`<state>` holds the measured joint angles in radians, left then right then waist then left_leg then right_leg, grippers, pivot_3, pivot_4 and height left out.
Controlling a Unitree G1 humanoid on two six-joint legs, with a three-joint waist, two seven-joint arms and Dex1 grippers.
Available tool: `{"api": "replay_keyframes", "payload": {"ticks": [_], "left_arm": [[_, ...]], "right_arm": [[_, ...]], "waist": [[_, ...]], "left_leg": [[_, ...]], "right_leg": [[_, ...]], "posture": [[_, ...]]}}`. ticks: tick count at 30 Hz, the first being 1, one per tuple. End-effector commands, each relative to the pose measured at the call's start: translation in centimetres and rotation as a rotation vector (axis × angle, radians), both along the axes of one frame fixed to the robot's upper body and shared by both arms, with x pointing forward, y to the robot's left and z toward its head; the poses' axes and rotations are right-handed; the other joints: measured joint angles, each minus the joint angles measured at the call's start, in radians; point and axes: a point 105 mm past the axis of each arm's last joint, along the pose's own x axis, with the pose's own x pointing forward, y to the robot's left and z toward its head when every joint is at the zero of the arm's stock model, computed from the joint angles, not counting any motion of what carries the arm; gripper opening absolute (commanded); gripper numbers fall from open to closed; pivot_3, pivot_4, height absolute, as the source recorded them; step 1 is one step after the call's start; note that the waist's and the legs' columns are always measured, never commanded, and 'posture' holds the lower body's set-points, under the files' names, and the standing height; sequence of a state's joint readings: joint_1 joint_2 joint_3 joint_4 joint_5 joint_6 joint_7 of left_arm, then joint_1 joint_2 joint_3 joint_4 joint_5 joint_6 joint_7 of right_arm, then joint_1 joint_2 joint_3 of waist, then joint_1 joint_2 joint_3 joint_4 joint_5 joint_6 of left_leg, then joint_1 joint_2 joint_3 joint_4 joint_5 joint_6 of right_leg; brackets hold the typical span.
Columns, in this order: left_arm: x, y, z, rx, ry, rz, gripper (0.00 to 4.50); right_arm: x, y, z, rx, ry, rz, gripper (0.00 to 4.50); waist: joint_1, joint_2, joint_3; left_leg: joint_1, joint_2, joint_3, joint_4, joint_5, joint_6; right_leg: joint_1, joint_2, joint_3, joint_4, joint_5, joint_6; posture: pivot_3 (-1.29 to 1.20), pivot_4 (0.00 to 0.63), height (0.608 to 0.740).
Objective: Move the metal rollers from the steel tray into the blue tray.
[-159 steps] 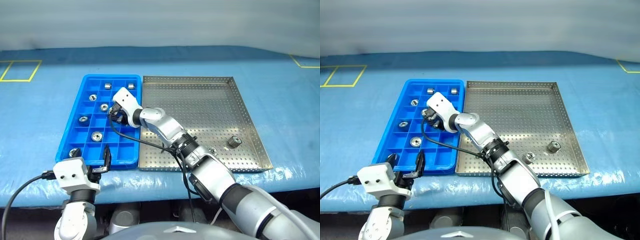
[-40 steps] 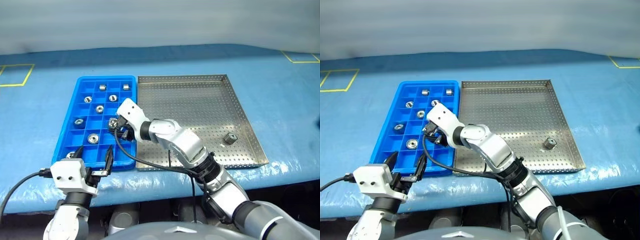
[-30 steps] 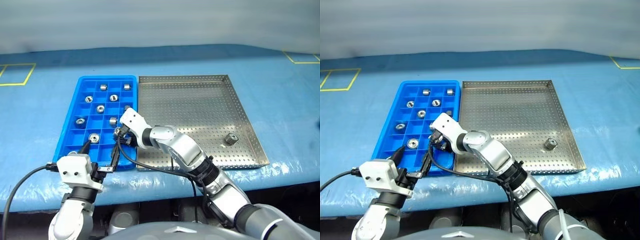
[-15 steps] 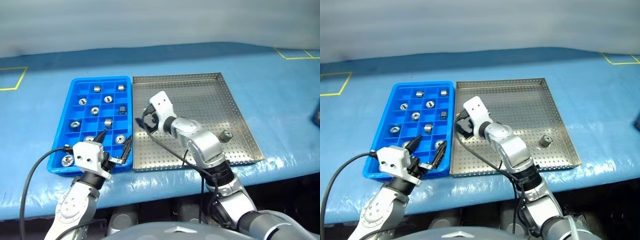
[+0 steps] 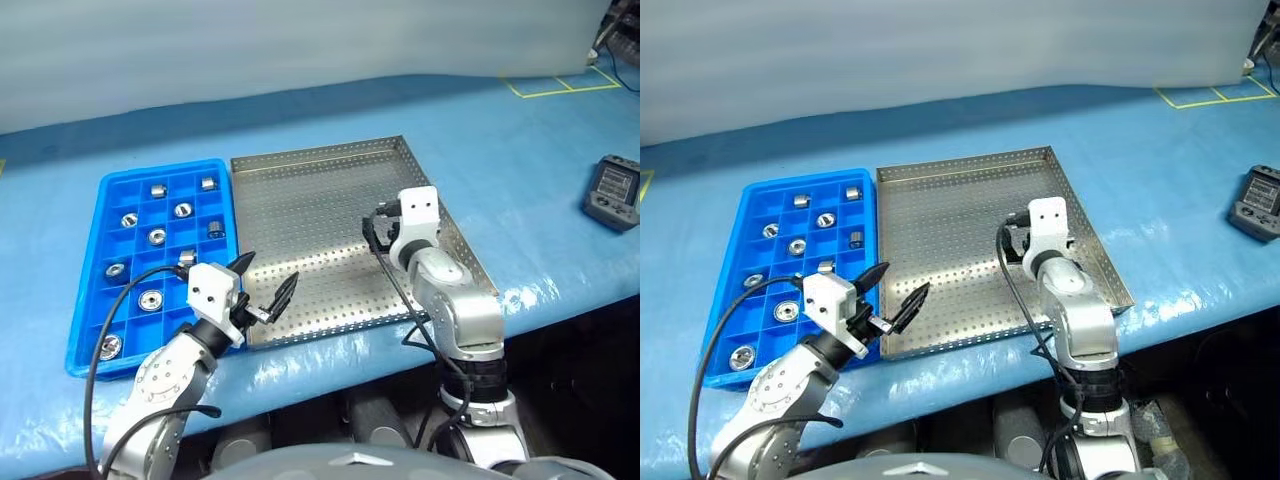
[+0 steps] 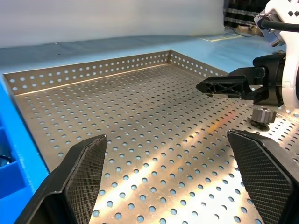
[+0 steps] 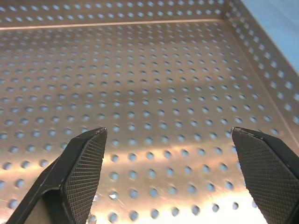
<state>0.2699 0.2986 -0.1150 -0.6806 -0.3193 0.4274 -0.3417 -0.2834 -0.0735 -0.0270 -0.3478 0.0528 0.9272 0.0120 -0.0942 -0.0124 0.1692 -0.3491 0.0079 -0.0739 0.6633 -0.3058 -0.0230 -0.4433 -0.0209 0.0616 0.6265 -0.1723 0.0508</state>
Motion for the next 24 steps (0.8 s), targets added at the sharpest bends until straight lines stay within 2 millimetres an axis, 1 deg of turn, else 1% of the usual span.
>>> {"api": "replay_keyframes", "payload": {"ticks": [1,6,8,13,17,18,20,24], "left_arm": [[-0.1,-0.9,0.3,-0.002,-0.015,-0.064,4.50],[-0.1,-1.6,0.1,-0.005,-0.006,-0.106,4.50],[0.0,-1.8,-0.1,0.007,-0.004,-0.119,4.50],[-0.1,-2.2,-0.2,0.004,0.001,-0.132,4.50],[-0.2,-2.3,-0.3,0.002,0.004,-0.130,4.50],[-0.2,-2.3,-0.3,0.001,0.005,-0.128,4.50],[-0.2,-2.3,-0.3,0.001,0.005,-0.125,4.50],[-0.2,-2.2,-0.4,0.001,0.004,-0.111,4.50]], "right_arm": [[-0.7,-1.2,0.8,-0.009,-0.035,-0.058,4.48],[-1.1,-1.7,-0.3,0.019,-0.002,-0.088,4.48],[-1.2,-1.9,-1.2,0.040,0.026,-0.105,4.48],[-1.2,-2.3,-2.4,0.132,0.068,-0.155,4.48],[-1.2,-2.2,-2.8,0.149,0.087,-0.155,4.48],[-1.2,-2.1,-2.8,0.146,0.092,-0.150,4.07],[-1.2,-1.9,-2.7,0.139,0.094,-0.135,3.54],[-1.2,-1.1,-2.4,0.114,0.098,-0.097,2.25]], "waist": [[-0.008,0.000,0.000],[-0.034,0.000,0.000],[-0.042,0.000,0.000],[-0.051,0.000,0.000],[-0.051,0.000,0.000],[-0.051,0.000,0.000],[-0.051,0.000,0.000],[-0.051,0.000,0.000]], "left_leg": [[0.000,0.000,0.001,0.000,0.000,0.000],[0.001,0.000,0.005,0.001,0.000,0.000],[0.001,0.000,0.006,0.001,0.000,0.001],[0.001,0.000,0.006,0.000,0.000,0.001],[0.001,0.000,0.006,0.001,-0.001,0.001],[0.001,0.000,0.006,0.000,-0.001,0.001],[0.001,0.000,0.006,0.000,-0.001,0.001],[0.001,0.000,0.006,0.000,-0.001,0.001]], "right_leg": [[0.000,0.000,0.001,0.000,0.000,0.000],[0.000,0.001,0.005,0.000,0.001,0.001],[0.000,0.001,0.006,0.000,0.001,0.001],[0.000,0.001,0.006,0.000,0.001,0.001],[0.000,0.001,0.007,0.000,0.001,0.002],[0.000,0.001,0.007,0.000,0.001,0.002],[0.000,0.001,0.007,0.000,0.001,0.002],[0.000,0.001,0.007,0.000,0.001,0.002]], "posture": [[-0.13,0.150,0.740],[-0.15,0.150,0.740],[-0.15,0.150,0.740],[-0.14,0.150,0.740],[-0.13,0.150,0.740],[-0.13,0.150,0.740],[-0.12,0.150,0.740],[-0.11,0.150,0.740]]}}
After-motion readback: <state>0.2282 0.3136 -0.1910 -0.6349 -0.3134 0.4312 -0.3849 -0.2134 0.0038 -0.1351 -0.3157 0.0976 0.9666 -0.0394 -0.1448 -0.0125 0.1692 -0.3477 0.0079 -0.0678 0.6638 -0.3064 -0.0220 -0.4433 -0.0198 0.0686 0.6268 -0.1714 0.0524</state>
